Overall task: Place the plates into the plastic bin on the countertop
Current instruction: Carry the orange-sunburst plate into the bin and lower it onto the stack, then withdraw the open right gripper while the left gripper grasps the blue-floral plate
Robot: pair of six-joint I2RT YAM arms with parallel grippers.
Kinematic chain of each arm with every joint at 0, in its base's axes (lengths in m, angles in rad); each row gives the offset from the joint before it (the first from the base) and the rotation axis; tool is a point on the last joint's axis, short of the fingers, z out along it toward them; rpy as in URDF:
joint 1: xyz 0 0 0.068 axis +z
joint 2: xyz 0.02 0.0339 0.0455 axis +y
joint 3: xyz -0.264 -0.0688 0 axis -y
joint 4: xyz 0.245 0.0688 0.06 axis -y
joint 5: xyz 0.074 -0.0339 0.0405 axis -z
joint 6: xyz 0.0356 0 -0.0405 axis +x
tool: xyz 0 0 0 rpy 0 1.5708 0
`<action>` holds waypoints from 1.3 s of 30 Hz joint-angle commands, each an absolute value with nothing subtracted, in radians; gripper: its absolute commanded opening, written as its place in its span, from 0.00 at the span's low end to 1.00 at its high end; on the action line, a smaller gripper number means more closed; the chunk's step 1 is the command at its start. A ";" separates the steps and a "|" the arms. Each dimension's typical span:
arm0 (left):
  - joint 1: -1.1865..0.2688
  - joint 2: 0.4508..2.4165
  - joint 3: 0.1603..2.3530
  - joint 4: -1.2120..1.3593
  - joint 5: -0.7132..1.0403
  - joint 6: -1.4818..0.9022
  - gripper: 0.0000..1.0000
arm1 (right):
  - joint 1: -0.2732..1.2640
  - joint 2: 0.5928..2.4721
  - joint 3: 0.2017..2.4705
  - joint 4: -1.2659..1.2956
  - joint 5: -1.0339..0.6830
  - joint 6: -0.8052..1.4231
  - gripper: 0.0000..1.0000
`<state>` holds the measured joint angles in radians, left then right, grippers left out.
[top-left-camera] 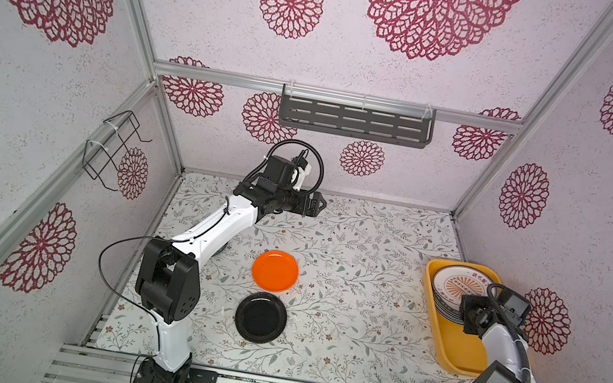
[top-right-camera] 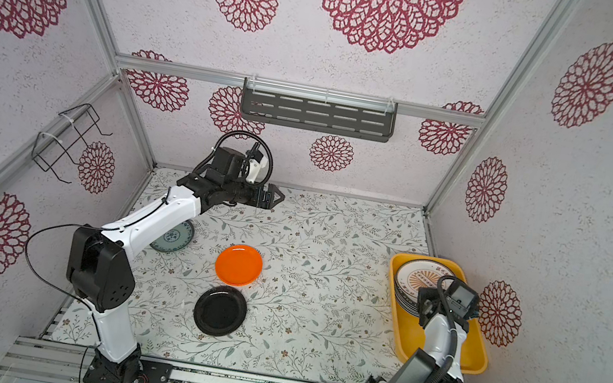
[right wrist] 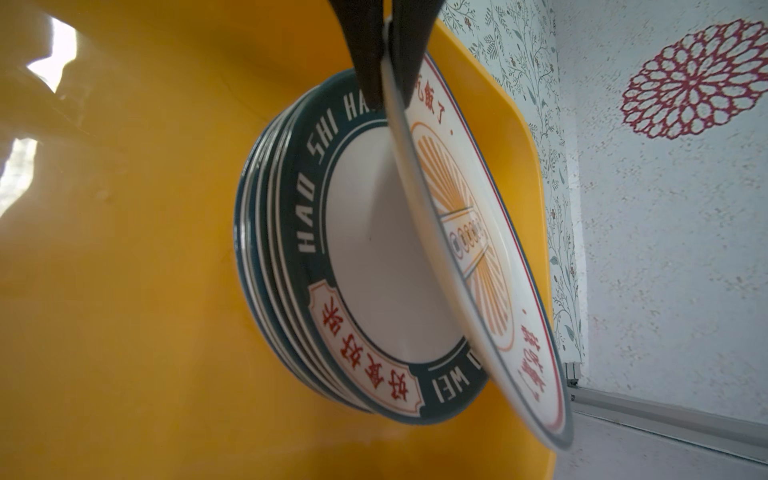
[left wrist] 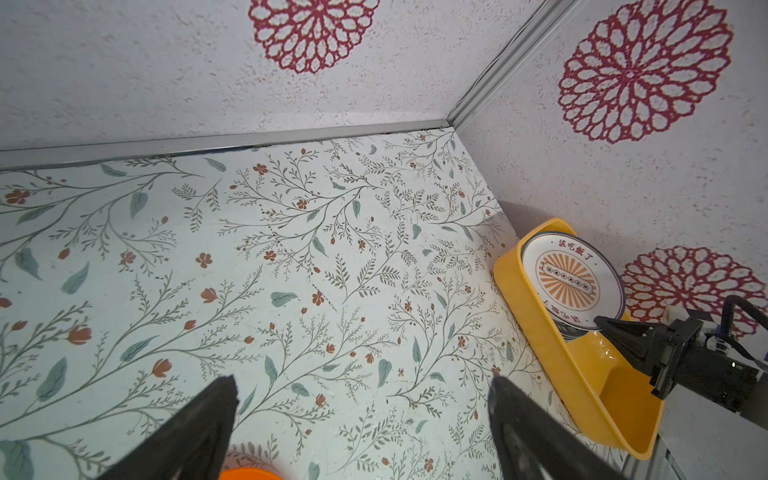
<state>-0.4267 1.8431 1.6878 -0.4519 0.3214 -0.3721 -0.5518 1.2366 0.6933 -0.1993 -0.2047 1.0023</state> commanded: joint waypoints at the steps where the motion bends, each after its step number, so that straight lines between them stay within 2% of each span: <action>1: -0.433 1.825 1.696 -0.454 0.307 -0.350 0.97 | -0.551 1.251 0.699 -0.137 -0.233 0.960 0.00; 7: -0.433 1.831 1.697 -0.448 0.298 -0.354 0.97 | -0.563 1.283 0.695 -0.138 -0.244 0.947 0.01; 13: -0.433 1.837 1.700 -0.444 0.298 -0.357 0.97 | -0.566 1.277 0.694 -0.145 -0.234 0.949 0.19; 20: -0.433 1.862 1.721 -0.446 0.309 -0.355 0.97 | -0.574 1.245 0.691 -0.174 -0.217 0.939 0.31; 24: -0.431 1.867 1.722 -0.446 0.303 -0.355 0.97 | -0.580 1.225 0.690 -0.204 -0.182 0.936 0.52; 27: -0.430 1.873 1.720 -0.445 0.285 -0.361 0.97 | -0.581 1.223 0.689 -0.204 -0.179 0.939 0.59; 31: -0.420 1.885 1.720 -0.458 0.273 -0.375 0.97 | -0.579 1.194 0.715 -0.235 -0.156 0.937 0.74; 36: -0.388 1.876 1.678 -0.446 0.248 -0.414 0.97 | -0.547 1.137 0.748 -0.205 -0.149 0.909 0.80; 39: -0.354 1.860 1.635 -0.431 0.271 -0.427 0.97 | -0.463 1.144 0.808 -0.205 -0.117 0.876 0.84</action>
<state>-0.3893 1.8740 1.6699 -0.4454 0.2714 -0.4091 -0.5255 1.1645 0.7353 -0.2256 -0.1535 0.9260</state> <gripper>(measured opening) 0.972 0.829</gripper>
